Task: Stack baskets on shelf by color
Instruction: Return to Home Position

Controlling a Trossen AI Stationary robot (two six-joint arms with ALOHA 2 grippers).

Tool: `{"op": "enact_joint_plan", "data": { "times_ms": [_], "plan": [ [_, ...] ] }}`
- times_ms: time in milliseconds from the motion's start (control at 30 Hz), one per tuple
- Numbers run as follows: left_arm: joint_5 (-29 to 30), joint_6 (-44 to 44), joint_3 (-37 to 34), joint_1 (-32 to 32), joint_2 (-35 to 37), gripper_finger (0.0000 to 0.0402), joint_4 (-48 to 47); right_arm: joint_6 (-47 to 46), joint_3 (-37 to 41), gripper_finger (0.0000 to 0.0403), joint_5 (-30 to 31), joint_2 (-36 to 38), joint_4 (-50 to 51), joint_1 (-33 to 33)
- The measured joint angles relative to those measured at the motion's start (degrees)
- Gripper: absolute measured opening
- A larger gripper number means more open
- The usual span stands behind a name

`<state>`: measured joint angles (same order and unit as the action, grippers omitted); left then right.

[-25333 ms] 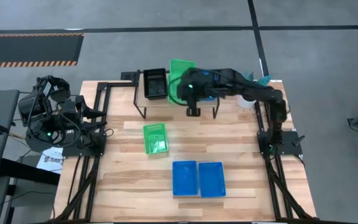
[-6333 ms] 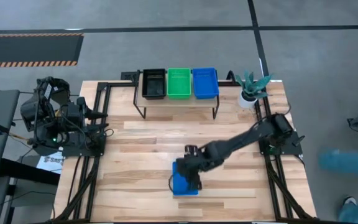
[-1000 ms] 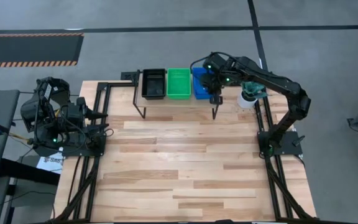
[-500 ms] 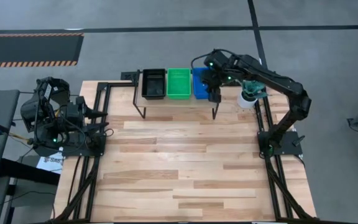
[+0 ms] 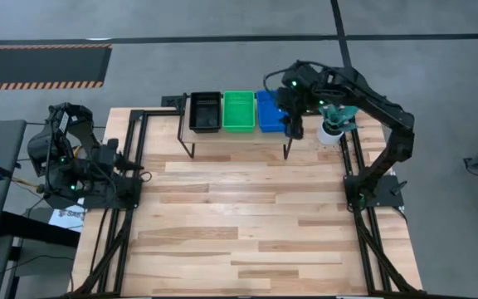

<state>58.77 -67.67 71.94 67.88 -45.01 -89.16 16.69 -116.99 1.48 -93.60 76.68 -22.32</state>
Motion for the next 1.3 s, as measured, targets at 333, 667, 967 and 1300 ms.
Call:
{"op": "enact_joint_plan", "data": {
  "times_ms": [333,667,967,1300],
  "plan": [
    [14.1,-0.4,0.0,0.0,1.0,0.0174,-0.6,0.3,-1.6,0.0215,-6.5,3.0,9.0,2.8],
    [16.0,3.3,-1.1,1.8,15.4,0.0174,-0.9,-3.0,18.9,0.0214,-22.6,28.7,-8.5,0.9],
    [22.5,-1.0,-17.9,10.7,31.5,0.0174,3.7,-18.2,56.5,0.0215,-21.4,56.6,-38.1,3.6],
    [26.2,-17.6,-34.1,13.8,38.5,0.0174,7.8,-31.5,84.8,0.0213,-16.0,77.1,-61.4,3.6]
  ]
}}
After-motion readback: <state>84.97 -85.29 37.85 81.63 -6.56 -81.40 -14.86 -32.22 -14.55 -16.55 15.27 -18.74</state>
